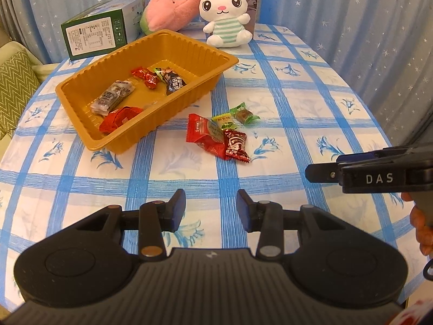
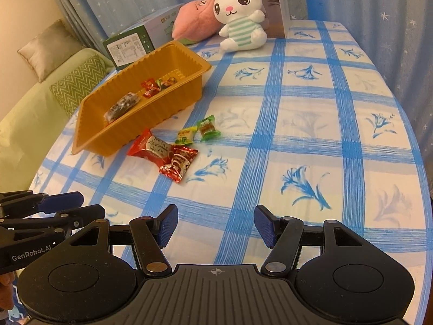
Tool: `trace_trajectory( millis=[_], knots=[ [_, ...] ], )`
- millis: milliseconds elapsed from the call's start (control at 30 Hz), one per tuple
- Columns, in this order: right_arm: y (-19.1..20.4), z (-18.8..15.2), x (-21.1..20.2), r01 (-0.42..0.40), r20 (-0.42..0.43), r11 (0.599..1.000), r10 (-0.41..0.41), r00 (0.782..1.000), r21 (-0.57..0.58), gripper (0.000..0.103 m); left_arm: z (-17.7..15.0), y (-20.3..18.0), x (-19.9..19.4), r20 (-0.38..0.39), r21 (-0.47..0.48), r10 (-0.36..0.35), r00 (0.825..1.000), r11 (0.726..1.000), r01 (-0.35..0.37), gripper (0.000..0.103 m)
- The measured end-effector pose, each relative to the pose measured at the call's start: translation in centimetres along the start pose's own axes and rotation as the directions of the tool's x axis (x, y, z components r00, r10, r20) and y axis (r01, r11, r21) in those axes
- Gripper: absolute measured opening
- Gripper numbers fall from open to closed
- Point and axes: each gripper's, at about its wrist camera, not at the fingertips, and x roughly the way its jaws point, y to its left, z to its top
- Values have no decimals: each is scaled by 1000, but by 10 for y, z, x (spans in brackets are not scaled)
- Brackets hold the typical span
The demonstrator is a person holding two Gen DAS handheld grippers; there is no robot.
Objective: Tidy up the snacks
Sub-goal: 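Withdraw both grippers from the tray toward the remaining snacks, then grasp the long red candy wrapper with the left gripper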
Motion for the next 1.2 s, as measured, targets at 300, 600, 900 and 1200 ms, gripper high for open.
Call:
trace_trajectory(
  millis=[300, 600, 900, 1200],
  knots=[
    [-7, 15, 19, 25, -6, 999, -25, 1000, 25, 63, 18, 11, 31, 29, -20, -23, 999, 1000, 24, 52],
    [-14, 30, 31, 46, -5, 997, -45, 999, 60, 62, 45, 20, 68, 48, -44, -52, 997, 998, 54, 54],
    [-21, 39, 40, 64, -11, 994, -63, 998, 90, 62, 60, 22, 97, 29, -69, -69, 997, 995, 71, 48],
    [-27, 43, 46, 75, -21, 992, -73, 997, 105, 62, 60, 23, 113, -3, -80, -102, 995, 992, 101, 34]
  ],
)
